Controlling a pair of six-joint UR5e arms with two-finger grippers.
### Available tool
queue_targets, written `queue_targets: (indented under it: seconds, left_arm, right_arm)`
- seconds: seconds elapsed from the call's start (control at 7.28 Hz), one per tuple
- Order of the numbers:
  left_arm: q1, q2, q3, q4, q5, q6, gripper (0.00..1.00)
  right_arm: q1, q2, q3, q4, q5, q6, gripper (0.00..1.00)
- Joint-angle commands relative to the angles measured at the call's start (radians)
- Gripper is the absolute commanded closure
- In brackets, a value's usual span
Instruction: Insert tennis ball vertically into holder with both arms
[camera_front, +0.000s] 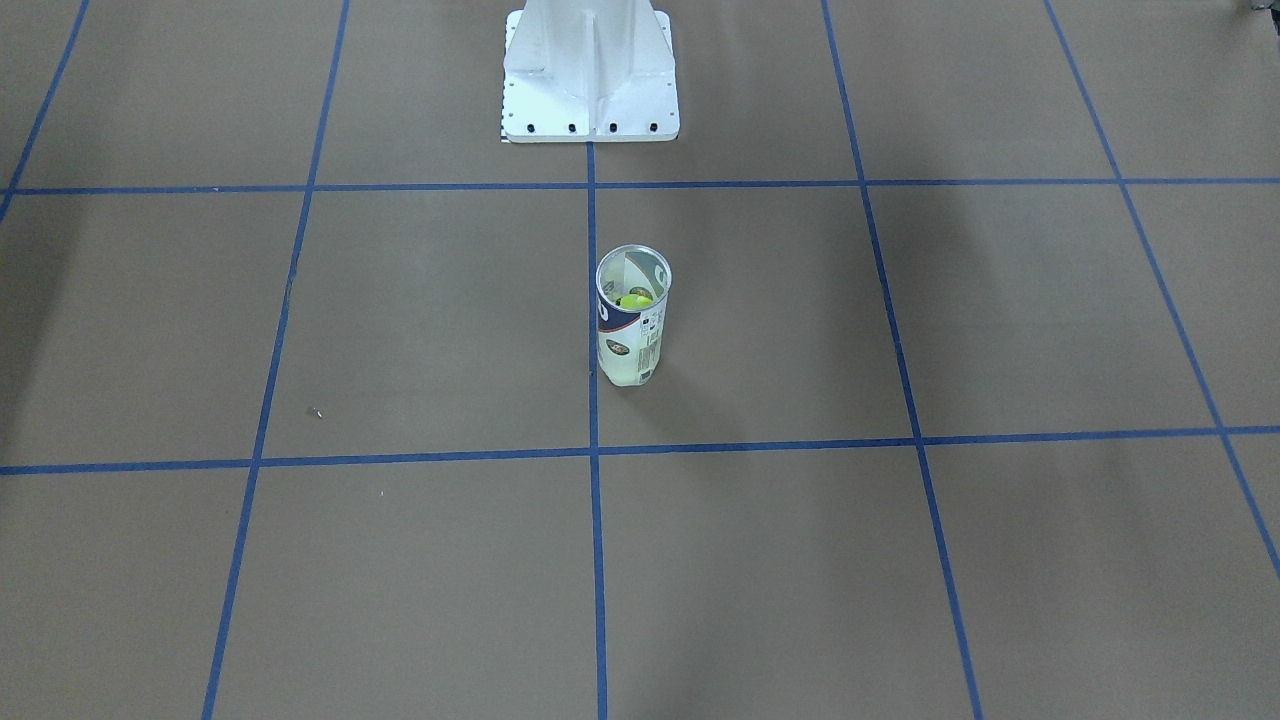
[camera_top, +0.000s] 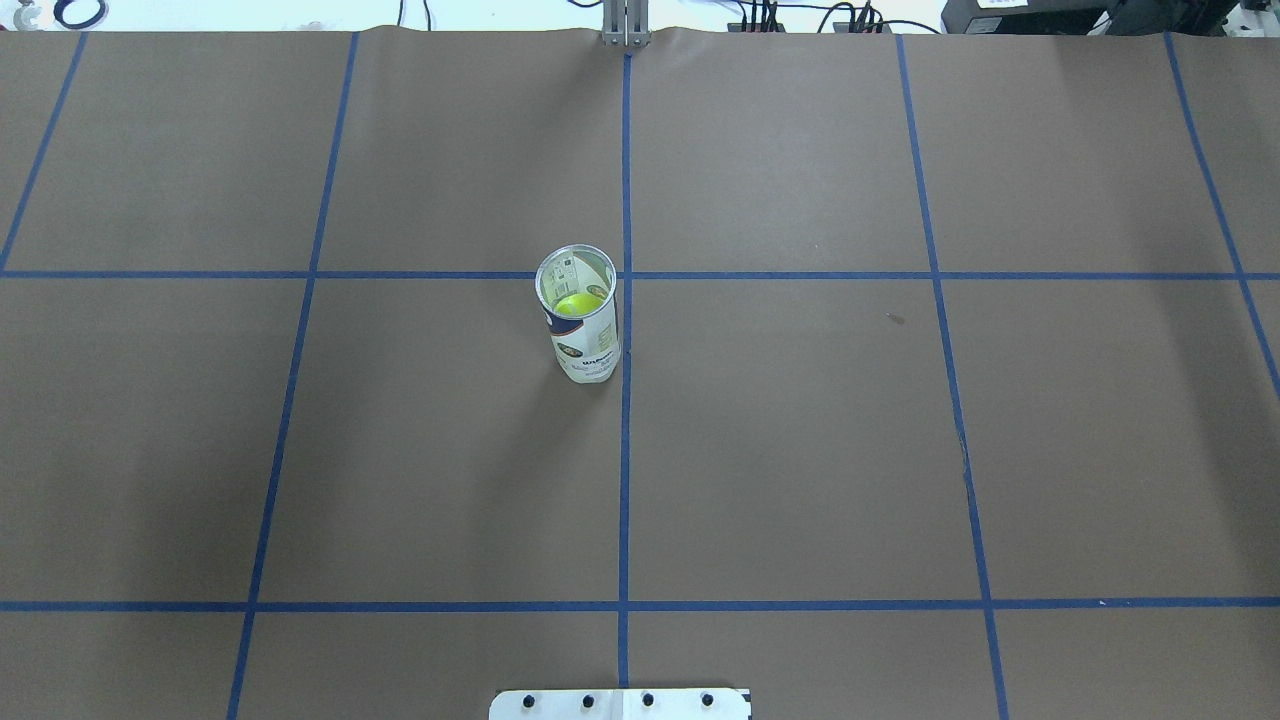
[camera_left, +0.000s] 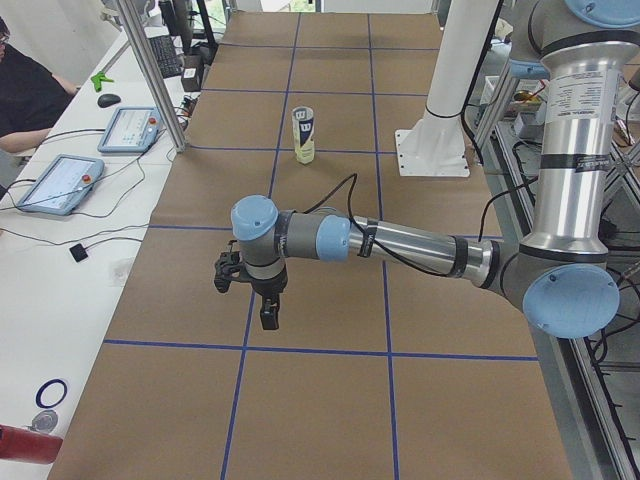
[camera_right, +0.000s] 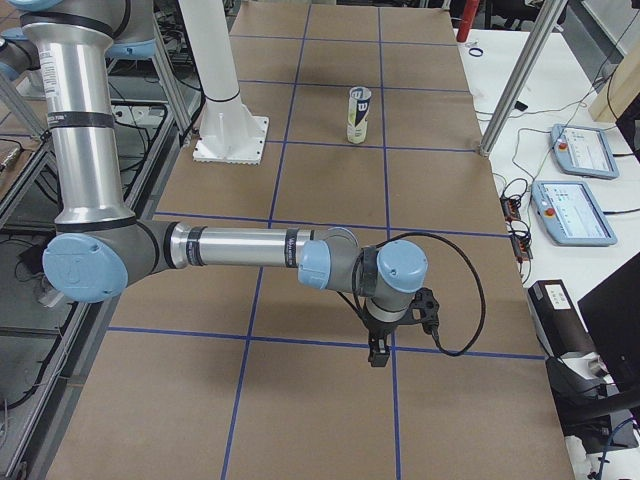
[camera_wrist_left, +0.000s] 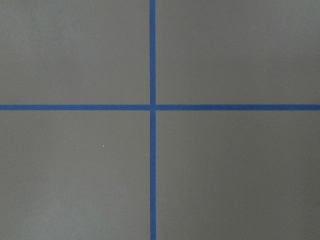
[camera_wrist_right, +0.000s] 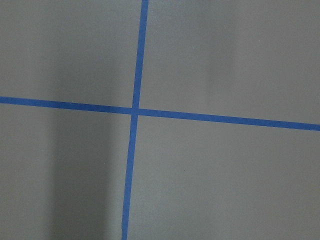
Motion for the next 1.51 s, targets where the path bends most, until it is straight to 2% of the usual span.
queue_targets:
  seconds: [0.0, 0.27, 0.55, 0.82, 1.37]
  left_arm:
    - [0.0, -0.025, 0.06, -0.008, -0.004, 0.0, 0.0]
    - [-0.007, -0.013, 0.056, -0.013, -0.005, 0.005, 0.0]
    - [-0.026, -0.011, 0.056, -0.012, -0.008, 0.005, 0.0]
    - [-0.043, -0.018, 0.056, -0.012, -0.008, 0.005, 0.0]
    - [-0.043, -0.022, 0.059, -0.012, -0.008, 0.005, 0.0]
  right_arm:
    - [0.002, -0.073, 0.051, 0.007, 0.029, 0.019, 0.01]
    - [0.002, -0.09, 0.096, 0.01, 0.028, 0.112, 0.01]
    - [-0.006, -0.087, 0.096, 0.012, 0.029, 0.111, 0.01]
    - [-0.009, -0.093, 0.069, 0.083, 0.037, 0.112, 0.01]
    - [-0.009, -0.098, 0.071, 0.088, 0.048, 0.112, 0.01]
